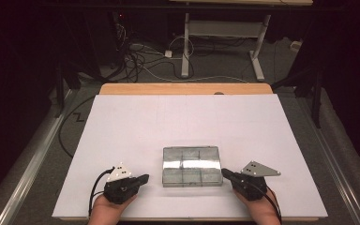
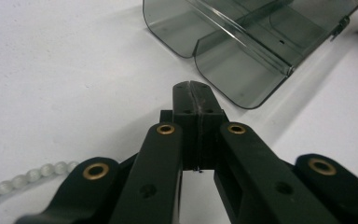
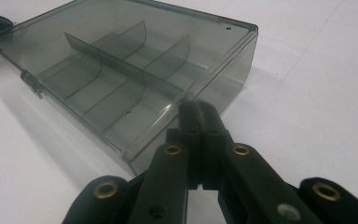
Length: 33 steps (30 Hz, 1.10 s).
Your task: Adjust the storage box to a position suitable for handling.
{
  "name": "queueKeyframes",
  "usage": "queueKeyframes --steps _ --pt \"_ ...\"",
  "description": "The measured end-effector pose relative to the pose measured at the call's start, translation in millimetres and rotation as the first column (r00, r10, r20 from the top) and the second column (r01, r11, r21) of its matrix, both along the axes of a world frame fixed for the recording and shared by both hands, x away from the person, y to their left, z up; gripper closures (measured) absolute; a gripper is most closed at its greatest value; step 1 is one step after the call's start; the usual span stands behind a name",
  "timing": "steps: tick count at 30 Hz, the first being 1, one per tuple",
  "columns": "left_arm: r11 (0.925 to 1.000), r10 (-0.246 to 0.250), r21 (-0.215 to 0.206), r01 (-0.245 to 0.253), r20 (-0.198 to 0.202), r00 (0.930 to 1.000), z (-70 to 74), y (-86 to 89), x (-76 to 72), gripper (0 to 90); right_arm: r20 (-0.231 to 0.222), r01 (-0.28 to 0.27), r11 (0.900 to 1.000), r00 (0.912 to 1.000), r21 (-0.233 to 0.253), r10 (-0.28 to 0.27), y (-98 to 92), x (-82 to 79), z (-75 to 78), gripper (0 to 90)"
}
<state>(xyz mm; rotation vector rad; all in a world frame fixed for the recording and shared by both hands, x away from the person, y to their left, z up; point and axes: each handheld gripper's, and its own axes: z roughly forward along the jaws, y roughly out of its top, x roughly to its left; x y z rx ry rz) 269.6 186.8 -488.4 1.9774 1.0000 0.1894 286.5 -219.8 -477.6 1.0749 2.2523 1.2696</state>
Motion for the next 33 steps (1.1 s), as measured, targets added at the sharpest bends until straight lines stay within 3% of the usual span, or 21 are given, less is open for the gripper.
queueKeyframes --steps 10,16,18,24,33 --pt "0.9999 0.012 -0.01 -0.012 0.001 0.9999 -2.4 1.0 4.3 87.8 0.01 -0.012 1.0 0.9999 -0.001 0.012 5.4 1.4 -1.3 90.0" --pt "0.9978 0.061 -0.027 -0.061 0.018 0.998 2.0 7.3 5.7 87.7 0.016 -0.018 1.0 0.9997 0.004 0.018 4.7 1.3 1.0 90.0" --pt "0.9975 0.064 -0.032 -0.063 0.023 0.9977 2.7 10.8 6.6 87.7 0.039 -0.015 1.0 0.9991 0.015 0.014 5.3 -0.5 6.3 90.0" --pt "0.9978 0.04 -0.054 -0.038 0.036 0.9986 3.8 17.4 6.0 87.7 0.066 -0.004 0.999 0.9978 0.037 0.001 5.9 -3.3 15.5 90.0" --pt "0.999 0.009 -0.044 -0.007 0.056 0.9984 4.0 15.1 5.0 87.7 0.1 -0.022 0.998 0.9949 0.063 0.015 11.9 -6.8 24.7 90.0"
